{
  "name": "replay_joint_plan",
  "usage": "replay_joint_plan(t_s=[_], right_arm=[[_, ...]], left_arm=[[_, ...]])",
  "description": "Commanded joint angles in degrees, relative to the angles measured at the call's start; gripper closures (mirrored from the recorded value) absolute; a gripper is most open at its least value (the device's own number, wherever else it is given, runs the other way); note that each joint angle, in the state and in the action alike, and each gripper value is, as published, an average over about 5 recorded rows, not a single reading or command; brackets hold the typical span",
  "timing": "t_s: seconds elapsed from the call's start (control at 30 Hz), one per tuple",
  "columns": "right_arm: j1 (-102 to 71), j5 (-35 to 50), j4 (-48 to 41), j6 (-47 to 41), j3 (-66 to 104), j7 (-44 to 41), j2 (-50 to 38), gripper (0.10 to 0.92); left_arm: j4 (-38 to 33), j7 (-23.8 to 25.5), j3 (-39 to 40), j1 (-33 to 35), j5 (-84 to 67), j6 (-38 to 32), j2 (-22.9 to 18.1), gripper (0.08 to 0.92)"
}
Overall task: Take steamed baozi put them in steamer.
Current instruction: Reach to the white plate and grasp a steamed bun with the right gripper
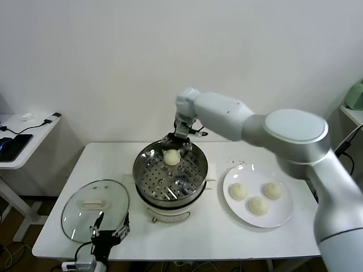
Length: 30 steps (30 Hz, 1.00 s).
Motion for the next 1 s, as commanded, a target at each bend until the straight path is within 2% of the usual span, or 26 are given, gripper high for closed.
replay_joint_plan(t_s=[0.03,0.13,0.3,0.4,0.5,0.67,1.0], right_arm=[[12.4,21.71,6.54,-4.85,-9.4,-6.54,-7.45,0.202],[17.23,28.4,14.87,-18.94,-14.55,-5.76,-16.71,0.202],[22.11,24.39,31.6,-39.57,-22.95,0.14,-32.9,0.203],[21.76,23.93,39.86,-47.15,-27.41,3.76,-39.51,0.202],[18.03,23.91,44.39,-52.6,-28.19,6.65,-42.9,0.203],[10.19,24.39,44.0,-57.26,-22.79,10.11,-43.1,0.203],[-5.28,21.55,33.46,-59.35,-12.26,12.56,-38.46,0.203]], left_arm=[[-0.38,0.01,0.02,0.09,0.03,0.01,-0.08,0.177],[-0.52,-0.02,0.08,0.16,0.01,-0.08,-0.15,0.177],[-0.6,-0.1,0.11,0.11,-0.07,-0.43,-0.12,0.177],[-0.64,-0.11,-0.07,0.15,-0.13,-0.56,0.01,0.177],[-0.56,-0.11,-0.28,0.16,-0.11,-0.55,0.04,0.177],[-0.66,-0.14,-0.42,0.33,-0.06,-0.54,-0.19,0.177],[-1.01,-0.11,-0.22,1.19,-0.05,-0.65,-0.7,0.177]])
